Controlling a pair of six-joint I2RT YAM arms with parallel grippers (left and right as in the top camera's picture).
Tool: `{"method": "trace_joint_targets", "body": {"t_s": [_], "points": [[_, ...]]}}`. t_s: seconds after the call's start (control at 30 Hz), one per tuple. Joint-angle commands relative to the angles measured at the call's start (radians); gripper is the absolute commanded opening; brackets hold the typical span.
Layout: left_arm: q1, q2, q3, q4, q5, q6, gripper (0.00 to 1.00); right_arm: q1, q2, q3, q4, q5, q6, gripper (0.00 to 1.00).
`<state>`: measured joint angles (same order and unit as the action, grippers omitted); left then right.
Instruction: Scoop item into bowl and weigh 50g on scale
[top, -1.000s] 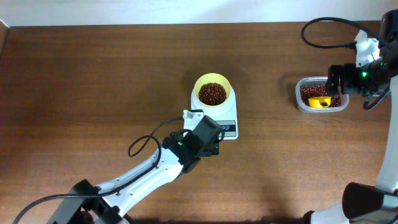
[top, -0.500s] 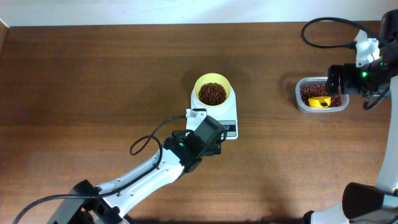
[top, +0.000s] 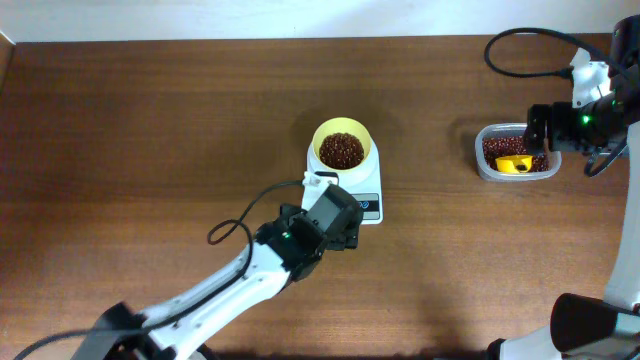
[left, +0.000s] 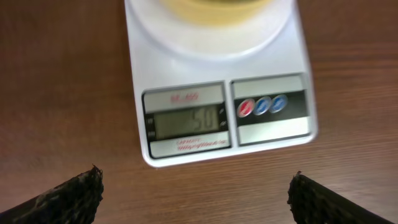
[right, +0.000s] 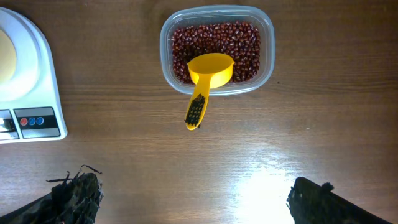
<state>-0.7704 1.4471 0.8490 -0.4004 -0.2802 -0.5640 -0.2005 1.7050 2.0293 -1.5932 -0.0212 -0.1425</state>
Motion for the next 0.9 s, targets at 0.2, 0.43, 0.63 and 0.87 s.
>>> {"method": "trace_joint_targets", "body": {"t_s": [0.2, 0.43, 0.63, 0.87], "points": [[0.232, -0.473, -0.242, 0.129, 0.221, 0.223, 0.99, -0.005, -0.012, 0.018, 0.000, -0.009, -0.008, 0.99], [0.527, -0.896, -0.524, 0.362, 0.411, 0.321, 0.99, -0.005, -0.012, 0.018, 0.000, -0.009, -0.008, 0.99], [0.707, -1.080, -0.602, 0.411, 0.496, 0.379, 0.99, -0.005, -0.012, 0.018, 0.000, -0.009, -0.008, 0.99], [0.771, -1.246, -0.840, 0.682, 0.509, 0.372, 0.99, -0.005, -0.012, 0.018, 0.000, -0.009, -0.008, 0.99]]}}
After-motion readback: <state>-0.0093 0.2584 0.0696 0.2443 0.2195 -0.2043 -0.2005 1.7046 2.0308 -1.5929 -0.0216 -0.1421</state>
